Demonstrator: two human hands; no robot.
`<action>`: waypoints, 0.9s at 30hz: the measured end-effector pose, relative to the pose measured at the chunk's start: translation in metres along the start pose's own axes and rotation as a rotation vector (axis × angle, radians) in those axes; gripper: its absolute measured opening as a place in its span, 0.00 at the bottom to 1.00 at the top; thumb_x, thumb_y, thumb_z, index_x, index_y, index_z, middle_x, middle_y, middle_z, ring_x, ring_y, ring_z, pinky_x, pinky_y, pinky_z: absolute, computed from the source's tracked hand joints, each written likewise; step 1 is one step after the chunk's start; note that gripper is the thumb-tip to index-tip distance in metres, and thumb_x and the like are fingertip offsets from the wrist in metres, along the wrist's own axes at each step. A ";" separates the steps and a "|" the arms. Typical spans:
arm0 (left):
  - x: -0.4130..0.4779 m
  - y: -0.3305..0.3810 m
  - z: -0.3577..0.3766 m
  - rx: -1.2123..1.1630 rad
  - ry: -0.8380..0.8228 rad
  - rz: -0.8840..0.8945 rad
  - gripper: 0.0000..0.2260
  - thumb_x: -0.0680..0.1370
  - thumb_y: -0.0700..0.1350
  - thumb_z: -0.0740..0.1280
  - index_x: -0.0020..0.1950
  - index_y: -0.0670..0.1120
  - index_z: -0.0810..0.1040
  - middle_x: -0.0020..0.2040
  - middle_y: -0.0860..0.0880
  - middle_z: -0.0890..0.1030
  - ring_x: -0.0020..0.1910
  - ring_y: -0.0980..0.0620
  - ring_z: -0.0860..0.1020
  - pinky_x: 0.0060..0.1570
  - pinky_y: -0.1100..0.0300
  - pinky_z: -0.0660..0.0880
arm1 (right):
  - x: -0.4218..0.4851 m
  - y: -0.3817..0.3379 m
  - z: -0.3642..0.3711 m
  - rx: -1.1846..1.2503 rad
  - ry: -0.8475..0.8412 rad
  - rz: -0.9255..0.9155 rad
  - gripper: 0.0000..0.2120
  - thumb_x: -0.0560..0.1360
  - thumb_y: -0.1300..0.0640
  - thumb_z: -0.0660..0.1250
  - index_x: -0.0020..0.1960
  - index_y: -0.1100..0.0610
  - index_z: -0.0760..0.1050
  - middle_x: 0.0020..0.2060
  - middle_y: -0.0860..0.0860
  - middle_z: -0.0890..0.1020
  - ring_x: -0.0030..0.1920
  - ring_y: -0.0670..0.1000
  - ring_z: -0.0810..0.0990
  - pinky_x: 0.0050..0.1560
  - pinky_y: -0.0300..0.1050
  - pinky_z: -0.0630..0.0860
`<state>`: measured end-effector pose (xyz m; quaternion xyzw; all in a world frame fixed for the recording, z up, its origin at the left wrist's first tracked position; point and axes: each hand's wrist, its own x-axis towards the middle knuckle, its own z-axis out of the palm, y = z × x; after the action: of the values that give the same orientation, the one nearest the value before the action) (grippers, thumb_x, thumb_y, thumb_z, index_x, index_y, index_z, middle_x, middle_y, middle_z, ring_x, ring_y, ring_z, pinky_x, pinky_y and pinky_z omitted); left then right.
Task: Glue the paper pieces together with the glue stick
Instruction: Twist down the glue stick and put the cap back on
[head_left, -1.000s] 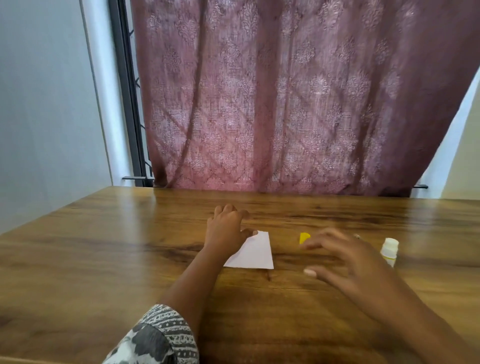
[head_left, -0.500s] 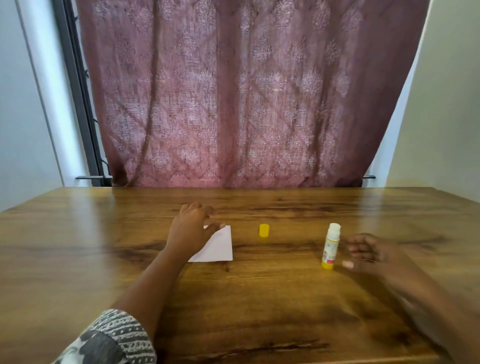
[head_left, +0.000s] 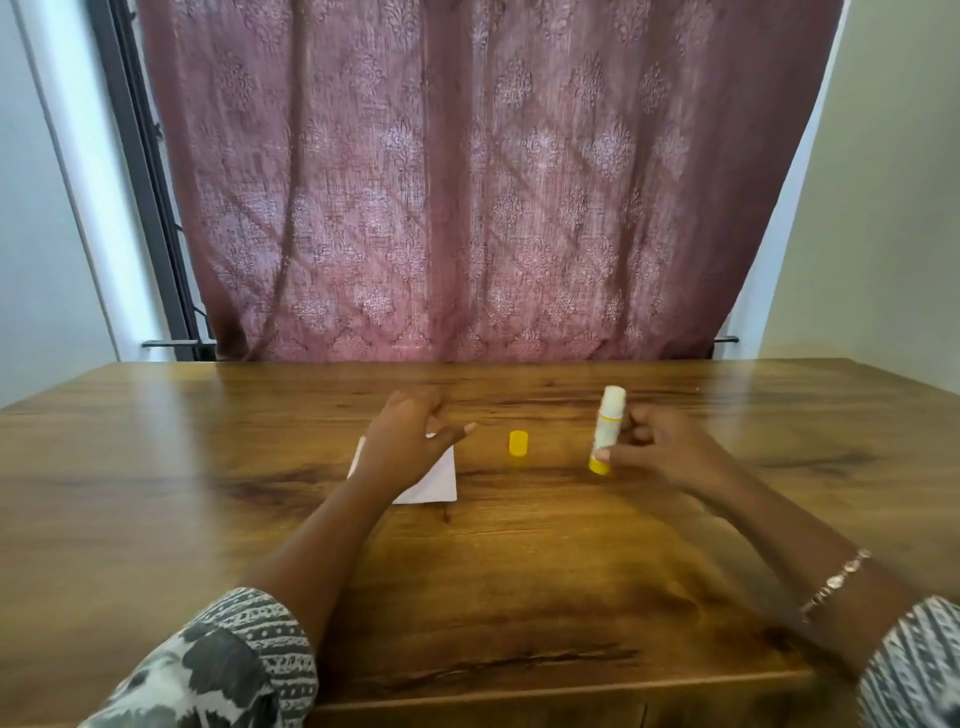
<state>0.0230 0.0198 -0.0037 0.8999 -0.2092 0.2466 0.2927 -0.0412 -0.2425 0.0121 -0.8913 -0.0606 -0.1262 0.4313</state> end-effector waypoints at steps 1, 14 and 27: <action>0.004 0.005 0.001 -0.094 -0.012 -0.003 0.25 0.71 0.59 0.66 0.56 0.41 0.77 0.52 0.45 0.81 0.54 0.47 0.76 0.51 0.54 0.73 | 0.009 -0.010 0.005 0.017 -0.006 -0.032 0.10 0.67 0.61 0.73 0.45 0.62 0.76 0.40 0.61 0.82 0.41 0.54 0.78 0.44 0.49 0.71; 0.027 0.034 0.013 -1.075 -0.075 -0.157 0.08 0.76 0.41 0.63 0.50 0.39 0.79 0.35 0.48 0.81 0.32 0.56 0.77 0.31 0.62 0.74 | 0.065 -0.057 0.081 0.499 -0.136 -0.159 0.08 0.74 0.66 0.63 0.46 0.54 0.73 0.36 0.54 0.79 0.30 0.44 0.81 0.31 0.37 0.78; 0.020 0.029 0.000 -1.208 -0.202 -0.139 0.17 0.71 0.46 0.65 0.55 0.37 0.77 0.49 0.47 0.83 0.43 0.52 0.80 0.35 0.60 0.76 | 0.056 -0.052 0.083 0.564 -0.320 -0.218 0.09 0.72 0.70 0.64 0.42 0.57 0.78 0.32 0.50 0.79 0.32 0.44 0.78 0.35 0.35 0.77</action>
<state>0.0234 -0.0068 0.0197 0.6056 -0.2794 -0.0215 0.7448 0.0152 -0.1450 0.0175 -0.7338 -0.2550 -0.0084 0.6297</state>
